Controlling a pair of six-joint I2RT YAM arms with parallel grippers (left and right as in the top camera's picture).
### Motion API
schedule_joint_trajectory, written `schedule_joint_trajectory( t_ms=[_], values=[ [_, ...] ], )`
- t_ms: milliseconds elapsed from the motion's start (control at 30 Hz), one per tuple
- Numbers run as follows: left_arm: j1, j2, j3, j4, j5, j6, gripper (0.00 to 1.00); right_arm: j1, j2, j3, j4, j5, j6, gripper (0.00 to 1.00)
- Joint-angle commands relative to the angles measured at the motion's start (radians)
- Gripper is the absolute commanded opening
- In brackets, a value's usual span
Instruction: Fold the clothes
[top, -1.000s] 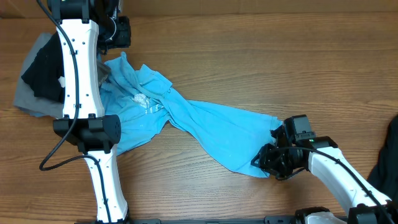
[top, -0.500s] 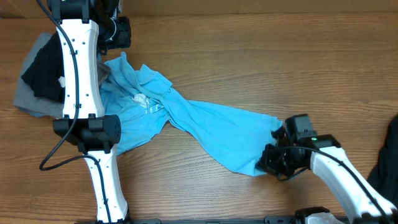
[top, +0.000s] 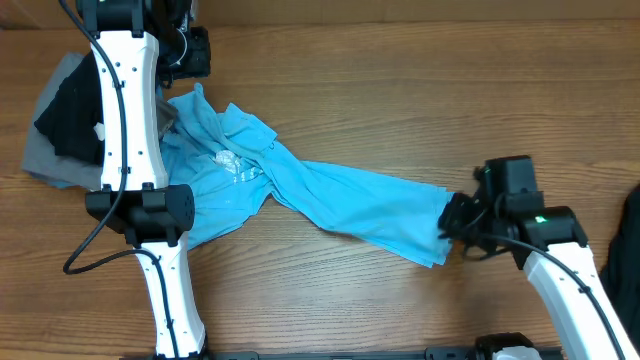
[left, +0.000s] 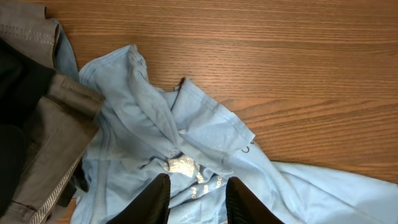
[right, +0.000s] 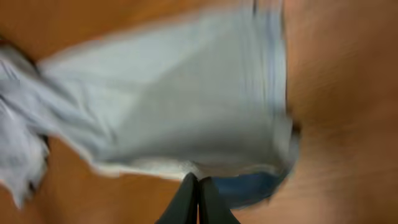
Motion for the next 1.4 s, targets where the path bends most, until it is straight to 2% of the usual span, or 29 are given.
schedule_joint_trajectory(
  t_ms=[0,133,267,367,500,533,567,600,633,700,800,933,1133,1233,1367],
  values=[
    [0.002,0.003,0.024,-0.002,0.013,0.012,0.33,-0.1,-0.003,0.024,0.115,0.063,0.084,0.04],
    [0.002,0.003,0.024,-0.002,0.038,0.013,0.33,-0.234,0.005,0.028,0.345,0.037,0.16,0.04],
    [0.002,0.003,0.024,-0.002,0.058,0.013,0.36,-0.388,0.08,0.029,0.675,0.036,0.219,0.04],
    [0.002,0.003,0.024,-0.002,0.058,0.013,0.36,-0.454,0.171,0.041,0.793,-0.006,0.237,0.04],
    [-0.009,0.003,0.024,-0.003,0.068,0.017,0.38,-0.476,0.317,0.08,0.856,-0.037,0.211,0.05],
    [-0.014,0.003,0.024,-0.002,0.067,0.018,0.39,-0.477,0.349,0.095,0.859,-0.05,0.184,0.13],
    [-0.02,0.003,0.024,-0.003,0.069,0.023,0.4,-0.478,0.381,0.112,0.854,-0.064,0.146,0.29],
    [-0.027,0.003,0.024,-0.003,0.068,0.031,0.41,-0.481,0.399,0.126,0.842,-0.085,0.11,0.49],
    [-0.032,0.003,0.024,-0.003,0.068,0.04,0.43,-0.486,0.413,0.146,0.806,-0.105,0.068,0.56],
    [-0.042,0.003,0.024,-0.003,0.063,0.054,0.47,-0.502,0.412,0.183,0.712,-0.111,0.004,0.63],
    [-0.048,0.003,0.024,-0.003,0.061,0.055,0.49,-0.536,0.384,0.256,0.515,-0.143,-0.089,0.64],
    [-0.048,-0.015,0.024,-0.003,0.061,0.062,0.49,-0.555,0.336,0.336,0.204,-0.198,-0.143,0.63],
    [-0.039,-0.098,0.024,-0.003,0.061,0.062,0.52,-0.498,0.317,0.311,-0.226,-0.222,-0.225,0.61],
    [-0.039,-0.155,0.024,-0.003,0.042,0.062,0.55,-0.43,0.317,0.226,-0.274,-0.215,-0.224,0.61],
    [-0.038,-0.233,0.019,-0.003,0.006,0.06,0.61,-0.343,0.317,0.079,-0.197,-0.173,-0.169,0.62]
  ],
)
